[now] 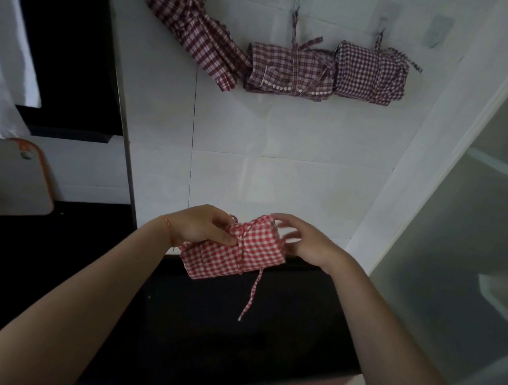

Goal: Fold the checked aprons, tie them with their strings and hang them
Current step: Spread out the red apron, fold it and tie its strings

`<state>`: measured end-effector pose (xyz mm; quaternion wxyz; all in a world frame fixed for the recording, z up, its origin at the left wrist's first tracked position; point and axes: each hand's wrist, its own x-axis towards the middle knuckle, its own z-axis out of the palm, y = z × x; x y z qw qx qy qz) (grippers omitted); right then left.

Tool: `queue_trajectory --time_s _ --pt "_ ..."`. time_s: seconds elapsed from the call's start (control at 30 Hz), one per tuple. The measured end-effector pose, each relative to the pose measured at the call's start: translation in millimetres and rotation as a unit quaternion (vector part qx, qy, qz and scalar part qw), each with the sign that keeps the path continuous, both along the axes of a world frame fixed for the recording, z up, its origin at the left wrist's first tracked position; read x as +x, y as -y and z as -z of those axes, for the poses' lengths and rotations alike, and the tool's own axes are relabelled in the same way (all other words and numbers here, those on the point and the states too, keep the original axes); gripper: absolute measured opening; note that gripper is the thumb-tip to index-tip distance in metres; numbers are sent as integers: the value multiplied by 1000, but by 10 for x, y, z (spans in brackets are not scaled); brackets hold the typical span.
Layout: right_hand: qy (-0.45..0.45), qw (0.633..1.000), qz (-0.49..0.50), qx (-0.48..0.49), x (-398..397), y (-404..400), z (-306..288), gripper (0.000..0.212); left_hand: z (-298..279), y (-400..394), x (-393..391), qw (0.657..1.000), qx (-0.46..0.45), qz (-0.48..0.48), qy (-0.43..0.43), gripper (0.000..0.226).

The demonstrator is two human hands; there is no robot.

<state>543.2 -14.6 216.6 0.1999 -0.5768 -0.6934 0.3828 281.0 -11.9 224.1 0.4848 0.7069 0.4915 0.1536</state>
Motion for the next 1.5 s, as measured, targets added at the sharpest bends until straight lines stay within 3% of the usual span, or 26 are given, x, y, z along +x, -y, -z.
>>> queue_trajectory --time_s 0.07,0.17,0.33,0.47,0.6,0.7,0.77,0.9,1.03,1.1,1.2,1.33,1.5 --pt "31 998 -58 3 -28 3 -7 57 -4 13 14 1000 6 12 -8 29" --pt "78 994 -77 -18 -14 -34 -7 44 -19 28 11 999 -28 8 20 44" --pt "-6 998 -63 -28 24 -70 -100 11 7 4 -28 999 -29 -5 -22 73" --pt "-4 991 -89 -101 68 -64 -334 15 47 13 1 978 107 23 -180 60" --pt "37 987 -118 -106 -33 -62 -496 20 159 -19 60 949 193 20 -246 49" --pt "62 983 -147 -88 -172 -38 -564 19 214 -24 104 923 268 12 -275 25" --pt "36 988 -140 -59 -211 -63 -580 19 214 -14 126 920 303 24 -246 21" --pt "-125 990 -61 -36 -130 -208 -430 19 123 35 157 935 340 42 -91 20" --pt "-184 981 -21 -64 -108 -158 -187 22 -90 131 178 965 219 -20 145 18" --pt "-197 974 -18 -108 -182 -113 -72 34 -134 147 194 957 176 -90 212 16" --pt "-152 984 -18 -95 -264 -105 -2 21 -121 116 181 923 102 -229 291 16" --pt "-35 999 1 -8 -322 -19 -164 26 -18 -16 75 901 114 -366 203 20" --pt "28 996 -32 73 -587 10 -269 26 168 1 193 917 210 -334 61 16"
